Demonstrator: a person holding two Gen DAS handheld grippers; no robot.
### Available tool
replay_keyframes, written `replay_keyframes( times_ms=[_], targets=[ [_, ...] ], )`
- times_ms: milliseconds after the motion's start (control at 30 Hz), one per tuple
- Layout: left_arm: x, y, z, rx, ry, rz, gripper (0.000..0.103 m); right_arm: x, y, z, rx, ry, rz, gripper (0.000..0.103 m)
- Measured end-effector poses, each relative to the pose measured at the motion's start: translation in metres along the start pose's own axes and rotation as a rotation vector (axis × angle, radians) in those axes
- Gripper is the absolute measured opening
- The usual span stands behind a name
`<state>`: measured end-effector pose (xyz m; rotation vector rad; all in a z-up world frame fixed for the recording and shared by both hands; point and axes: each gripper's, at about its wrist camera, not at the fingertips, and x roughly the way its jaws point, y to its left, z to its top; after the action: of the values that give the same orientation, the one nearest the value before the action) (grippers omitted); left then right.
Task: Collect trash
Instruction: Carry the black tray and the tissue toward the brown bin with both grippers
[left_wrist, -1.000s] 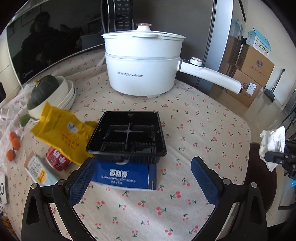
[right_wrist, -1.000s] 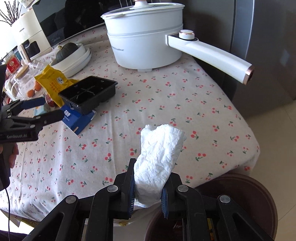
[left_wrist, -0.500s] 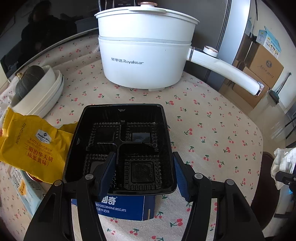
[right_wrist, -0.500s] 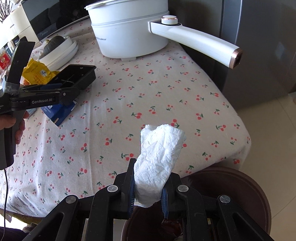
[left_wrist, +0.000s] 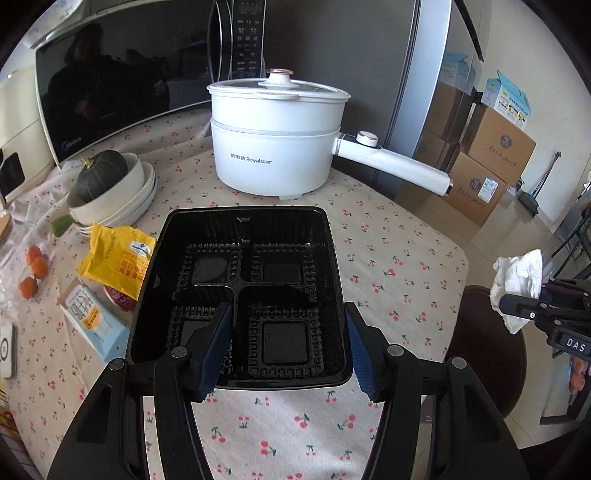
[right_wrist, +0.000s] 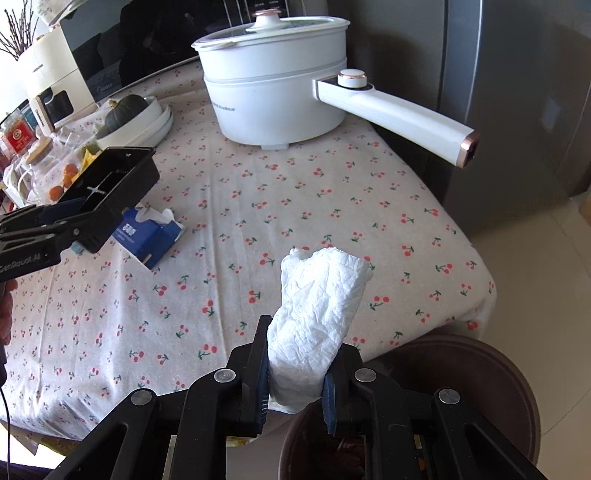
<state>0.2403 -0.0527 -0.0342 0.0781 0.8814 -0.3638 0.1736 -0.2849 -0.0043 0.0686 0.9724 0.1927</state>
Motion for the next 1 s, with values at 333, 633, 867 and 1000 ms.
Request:
replay_keyframes(
  times_ms=[333,633,867,1000],
  targets=[
    [-0.047,-0.007,-0.057,-0.04,-0.007,-0.043,0.062,-0.027,0.031,-0.028,-0.047,-0.013,-0.038,0.019],
    [-0.063,-0.022,-0.087,-0.038,0.002,-0.079,0.062,-0.044,0.035,-0.054,-0.035,-0.031,-0.06,0.019],
    [-0.056,-0.042,-0.09,-0.065,0.033,-0.143,0.062,-0.044,0.017,-0.073,0.034,-0.004,-0.086,0.019],
    [-0.053,-0.061,-0.088,-0.04,0.04,-0.168,0.062,-0.051,0.006,-0.08,0.057,-0.01,-0.091,0.019]
  ],
)
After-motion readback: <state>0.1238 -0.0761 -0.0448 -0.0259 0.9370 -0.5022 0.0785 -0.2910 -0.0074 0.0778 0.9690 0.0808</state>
